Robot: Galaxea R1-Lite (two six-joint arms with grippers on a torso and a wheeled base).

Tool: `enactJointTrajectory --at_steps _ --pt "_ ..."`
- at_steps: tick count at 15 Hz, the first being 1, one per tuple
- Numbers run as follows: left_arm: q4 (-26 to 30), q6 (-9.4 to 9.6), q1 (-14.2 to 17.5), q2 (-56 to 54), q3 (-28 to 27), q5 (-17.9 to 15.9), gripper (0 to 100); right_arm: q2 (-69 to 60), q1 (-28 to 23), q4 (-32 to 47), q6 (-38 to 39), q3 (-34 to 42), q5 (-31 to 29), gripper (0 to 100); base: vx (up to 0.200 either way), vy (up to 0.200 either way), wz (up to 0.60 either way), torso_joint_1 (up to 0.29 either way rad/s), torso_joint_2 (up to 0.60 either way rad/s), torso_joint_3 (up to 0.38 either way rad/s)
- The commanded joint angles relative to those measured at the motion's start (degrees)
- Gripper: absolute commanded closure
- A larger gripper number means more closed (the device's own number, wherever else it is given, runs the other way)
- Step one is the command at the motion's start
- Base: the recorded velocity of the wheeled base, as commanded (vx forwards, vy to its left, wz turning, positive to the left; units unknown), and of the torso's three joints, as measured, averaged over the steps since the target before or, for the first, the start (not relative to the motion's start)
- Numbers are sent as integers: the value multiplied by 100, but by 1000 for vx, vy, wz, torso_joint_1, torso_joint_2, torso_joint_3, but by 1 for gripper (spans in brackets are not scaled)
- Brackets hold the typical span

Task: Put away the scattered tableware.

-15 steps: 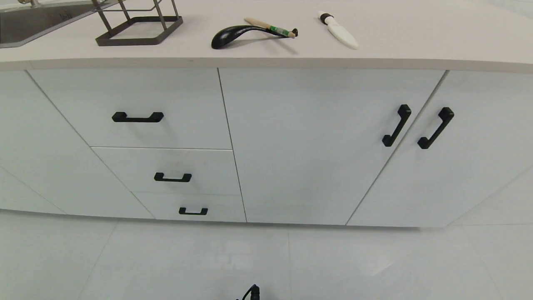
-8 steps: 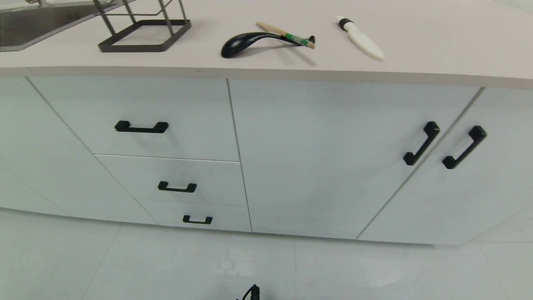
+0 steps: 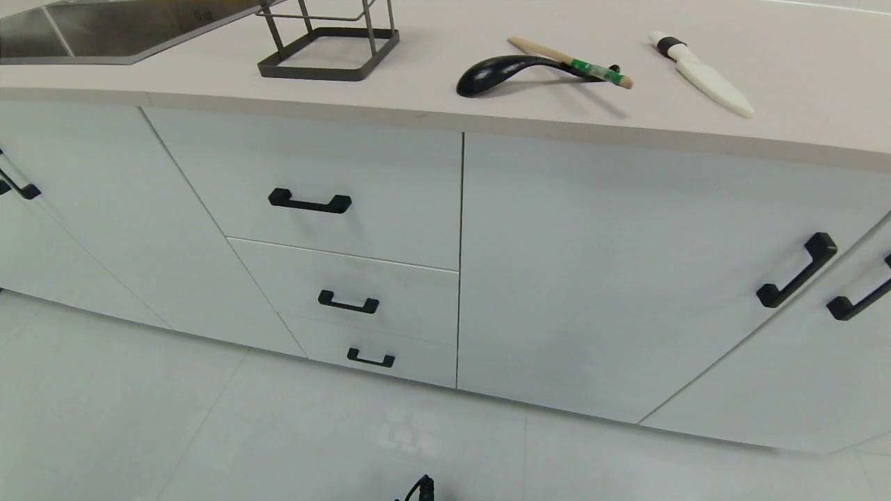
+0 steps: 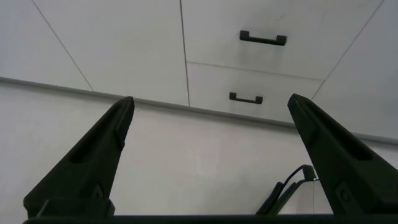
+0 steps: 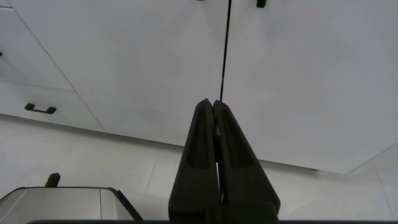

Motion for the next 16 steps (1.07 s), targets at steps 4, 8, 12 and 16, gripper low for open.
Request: enactJointTrajectory --at_steps 4,8,12,16 --pt "4 -3 0 0 0 2 0 12 0 0 -9 0 -5 100 0 200 0 8 -1 -1" --pt "4 -3 0 0 0 2 0 12 0 0 -9 0 -5 100 0 0 0 0 0 0" --pt "4 -47 0 0 0 2 0 12 0 0 -18 0 -14 100 0 0 0 0 0 0" --pt "-5 -56 0 9 0 -6 0 12 0 0 -18 0 -5 100 0 0 -300 4 2 1"
